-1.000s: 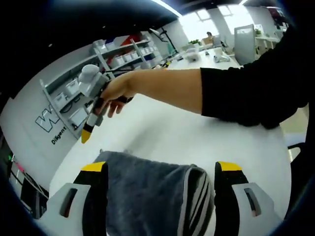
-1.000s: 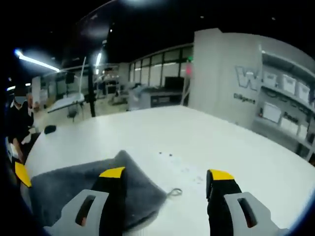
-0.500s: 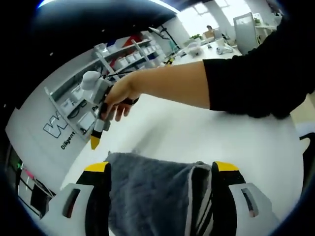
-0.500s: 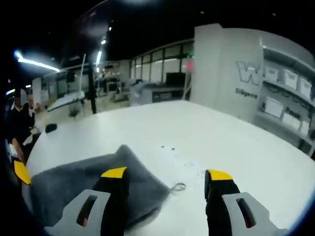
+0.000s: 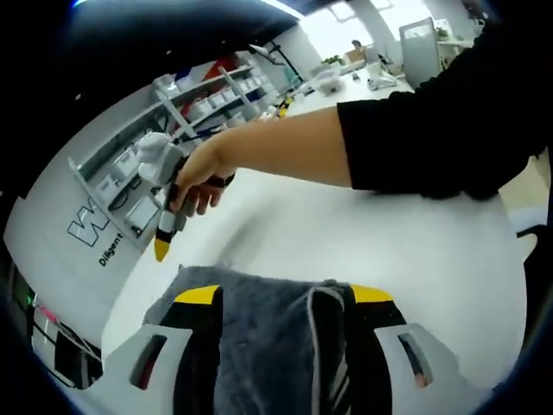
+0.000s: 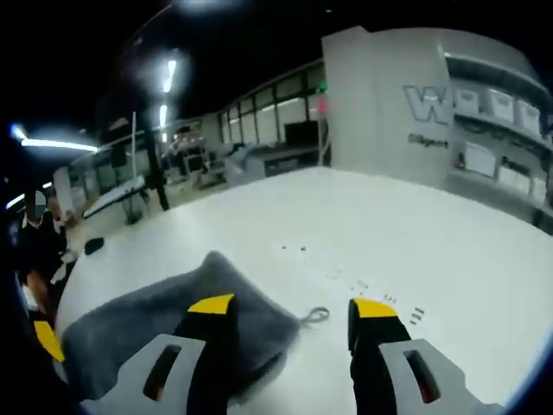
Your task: Open the folded towel by lifting each exposed corner and separating the folded layers until the towel lies flat within the target outline without major curled edges
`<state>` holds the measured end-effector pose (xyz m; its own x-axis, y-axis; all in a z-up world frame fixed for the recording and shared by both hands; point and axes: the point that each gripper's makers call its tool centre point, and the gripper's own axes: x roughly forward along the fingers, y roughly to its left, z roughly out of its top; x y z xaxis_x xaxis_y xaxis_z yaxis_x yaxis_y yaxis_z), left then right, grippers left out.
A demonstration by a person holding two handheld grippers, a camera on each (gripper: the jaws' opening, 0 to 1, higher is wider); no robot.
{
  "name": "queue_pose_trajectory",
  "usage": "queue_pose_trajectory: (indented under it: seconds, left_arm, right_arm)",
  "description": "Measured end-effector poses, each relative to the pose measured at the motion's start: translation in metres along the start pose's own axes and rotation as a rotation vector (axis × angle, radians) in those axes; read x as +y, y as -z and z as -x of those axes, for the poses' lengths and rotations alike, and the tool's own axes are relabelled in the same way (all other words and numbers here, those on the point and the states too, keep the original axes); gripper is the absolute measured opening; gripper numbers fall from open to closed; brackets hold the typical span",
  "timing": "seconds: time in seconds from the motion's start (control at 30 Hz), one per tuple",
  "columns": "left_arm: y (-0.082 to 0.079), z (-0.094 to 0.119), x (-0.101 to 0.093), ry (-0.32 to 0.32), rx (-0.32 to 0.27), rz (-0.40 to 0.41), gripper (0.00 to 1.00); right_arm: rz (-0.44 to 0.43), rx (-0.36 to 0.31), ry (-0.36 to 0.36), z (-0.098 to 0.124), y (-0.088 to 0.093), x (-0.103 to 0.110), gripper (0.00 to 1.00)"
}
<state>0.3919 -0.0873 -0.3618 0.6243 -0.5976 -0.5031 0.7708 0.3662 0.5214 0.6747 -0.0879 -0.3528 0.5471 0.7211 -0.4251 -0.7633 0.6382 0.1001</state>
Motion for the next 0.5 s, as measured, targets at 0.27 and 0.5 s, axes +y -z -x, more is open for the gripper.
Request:
queue_pose_trajectory:
  seconds: [0.27,0.5]
  left_arm:
    - [0.003,-0.003,-0.013,0.032,0.01,-0.004,0.42]
    - [0.005,-0.003,-0.023,0.062,0.02,-0.004,0.36]
  right_arm:
    - [-0.077,0.051,-0.05,-0.01,0.025,0.005,0.39]
    - [-0.153,0.065,-0.04,-0.019,0.033,0.004,0.35]
